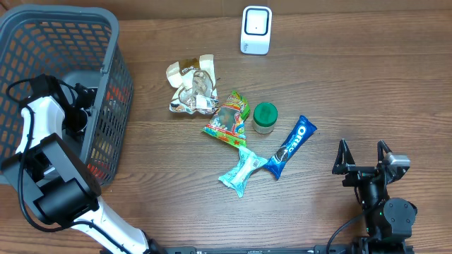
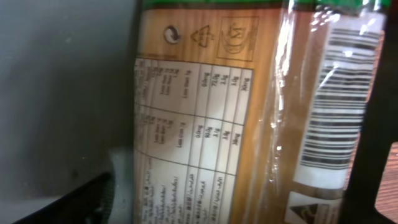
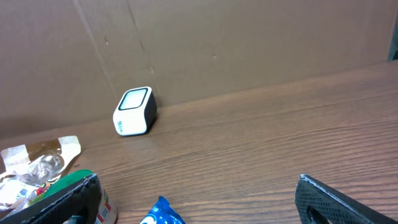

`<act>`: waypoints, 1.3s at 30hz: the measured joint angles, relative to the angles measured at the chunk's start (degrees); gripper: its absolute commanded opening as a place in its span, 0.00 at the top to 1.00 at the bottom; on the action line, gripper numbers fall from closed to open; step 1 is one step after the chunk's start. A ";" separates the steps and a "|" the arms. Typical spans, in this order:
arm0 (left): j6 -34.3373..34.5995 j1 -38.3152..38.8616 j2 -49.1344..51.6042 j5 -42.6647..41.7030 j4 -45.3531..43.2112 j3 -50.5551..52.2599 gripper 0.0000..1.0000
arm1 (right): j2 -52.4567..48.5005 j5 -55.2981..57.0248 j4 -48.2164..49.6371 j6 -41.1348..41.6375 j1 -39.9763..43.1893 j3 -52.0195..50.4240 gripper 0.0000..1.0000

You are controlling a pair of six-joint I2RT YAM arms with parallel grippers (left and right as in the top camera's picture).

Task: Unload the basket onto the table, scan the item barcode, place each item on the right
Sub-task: 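Close the left gripper on the spaghetti pack in the basket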

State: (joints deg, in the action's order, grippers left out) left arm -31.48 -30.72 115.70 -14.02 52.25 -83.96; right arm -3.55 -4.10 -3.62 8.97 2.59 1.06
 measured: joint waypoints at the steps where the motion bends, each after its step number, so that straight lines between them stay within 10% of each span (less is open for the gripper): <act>1: 0.02 0.00 0.00 -0.13 -0.02 0.02 0.28 | 0.00 0.00 -0.02 0.00 0.00 0.00 0.00; 23: 6.08 0.00 -0.37 1.03 0.28 0.11 0.89 | 0.00 0.00 -0.04 0.00 0.00 0.00 0.00; 39: 12.92 0.37 2.71 4.72 18.75 -21.11 0.96 | 0.00 -0.02 -0.02 -0.02 0.00 0.00 0.00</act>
State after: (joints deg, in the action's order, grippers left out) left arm -18.57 -30.35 118.41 -9.30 71.00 -105.08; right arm -3.55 -4.12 -3.64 8.95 2.59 1.06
